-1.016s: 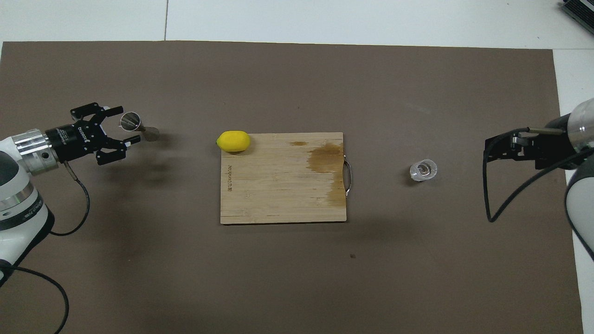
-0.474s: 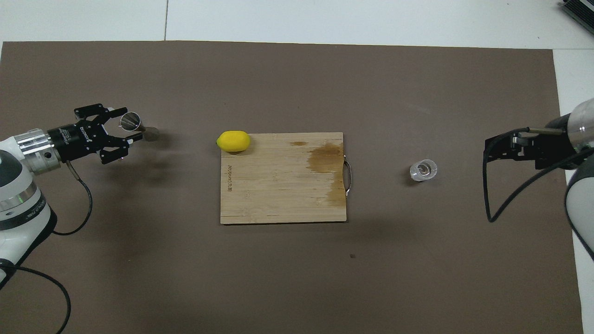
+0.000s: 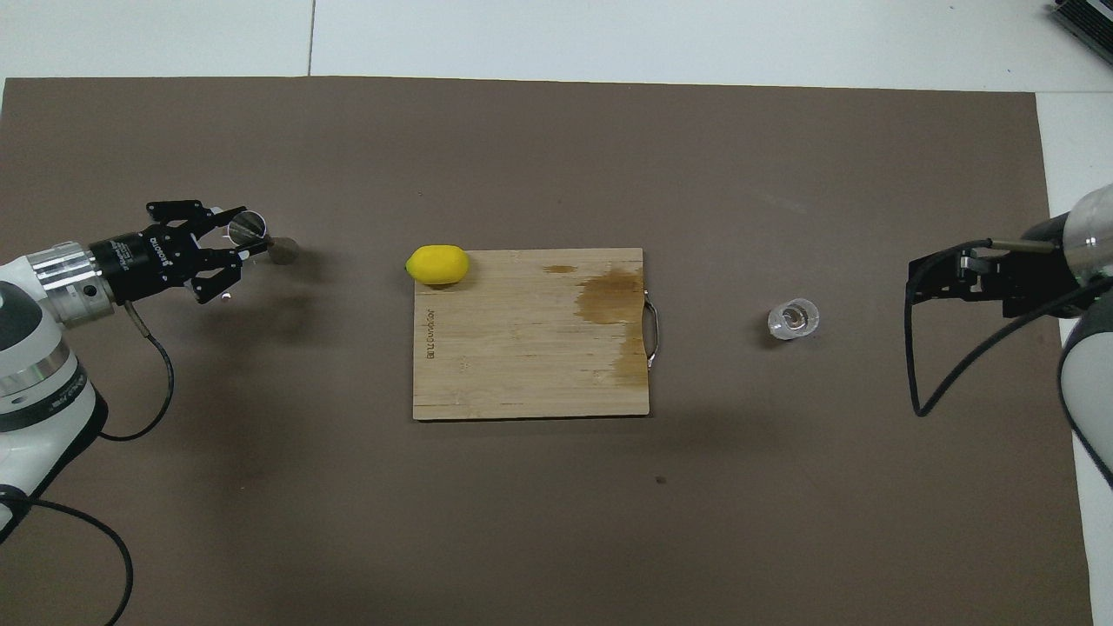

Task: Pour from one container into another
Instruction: 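Close the left gripper around the metal cup, then lift the metal cup and carry it over the wooden board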

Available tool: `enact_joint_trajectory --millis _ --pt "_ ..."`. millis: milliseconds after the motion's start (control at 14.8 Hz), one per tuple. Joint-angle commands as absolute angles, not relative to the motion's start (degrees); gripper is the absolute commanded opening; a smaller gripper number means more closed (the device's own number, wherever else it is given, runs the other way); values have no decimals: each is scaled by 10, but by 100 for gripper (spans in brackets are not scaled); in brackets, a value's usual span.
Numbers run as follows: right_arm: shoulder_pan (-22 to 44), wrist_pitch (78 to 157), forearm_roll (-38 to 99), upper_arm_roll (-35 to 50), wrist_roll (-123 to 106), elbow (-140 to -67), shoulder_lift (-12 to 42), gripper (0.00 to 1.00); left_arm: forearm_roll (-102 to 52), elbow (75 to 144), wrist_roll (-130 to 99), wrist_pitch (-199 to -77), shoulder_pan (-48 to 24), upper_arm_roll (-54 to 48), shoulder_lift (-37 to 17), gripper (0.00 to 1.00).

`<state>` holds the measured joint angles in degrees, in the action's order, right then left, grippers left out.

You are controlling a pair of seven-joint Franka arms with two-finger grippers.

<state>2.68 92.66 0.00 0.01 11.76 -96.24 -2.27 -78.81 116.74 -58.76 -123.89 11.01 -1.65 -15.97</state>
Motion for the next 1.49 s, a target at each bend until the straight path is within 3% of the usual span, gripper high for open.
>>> enact_joint_trajectory --millis 0,745,1423 --pt "25 935 -7 3 102 -976 -33 99 -801 1171 -603 -1230 106 -18 -155 0" --pt "25 935 -7 3 102 -976 -34 99 -809 1100 -769 -1259 98 -189 -129 0" --pt "24 931 -5 3 102 -976 -34 100 -933 1100 -758 -1526 -139 -199 -147 0"
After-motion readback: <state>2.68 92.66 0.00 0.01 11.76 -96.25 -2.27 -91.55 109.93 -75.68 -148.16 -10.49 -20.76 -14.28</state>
